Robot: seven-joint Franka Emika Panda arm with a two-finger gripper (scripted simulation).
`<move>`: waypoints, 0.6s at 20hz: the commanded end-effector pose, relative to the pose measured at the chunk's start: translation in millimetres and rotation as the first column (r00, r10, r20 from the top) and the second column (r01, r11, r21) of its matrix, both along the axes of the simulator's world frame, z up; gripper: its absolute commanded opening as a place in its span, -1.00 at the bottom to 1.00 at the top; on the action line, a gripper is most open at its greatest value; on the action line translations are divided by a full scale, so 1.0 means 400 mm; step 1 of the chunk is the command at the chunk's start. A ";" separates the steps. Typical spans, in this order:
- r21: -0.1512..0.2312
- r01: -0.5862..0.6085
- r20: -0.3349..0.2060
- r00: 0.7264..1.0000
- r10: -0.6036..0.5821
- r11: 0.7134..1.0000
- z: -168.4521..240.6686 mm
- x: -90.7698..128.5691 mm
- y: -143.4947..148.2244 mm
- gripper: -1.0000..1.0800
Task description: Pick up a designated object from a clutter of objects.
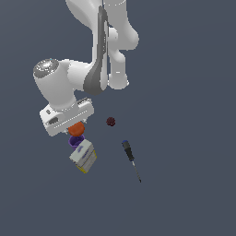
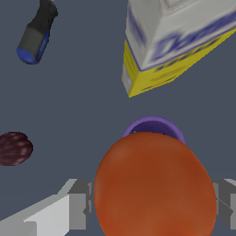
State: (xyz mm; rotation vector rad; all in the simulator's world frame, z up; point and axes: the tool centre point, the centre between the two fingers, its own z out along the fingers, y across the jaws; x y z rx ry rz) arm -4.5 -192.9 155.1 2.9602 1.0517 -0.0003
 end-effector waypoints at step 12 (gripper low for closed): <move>0.000 0.000 0.001 1.000 0.000 1.000 0.304 0.149 0.017 -1.00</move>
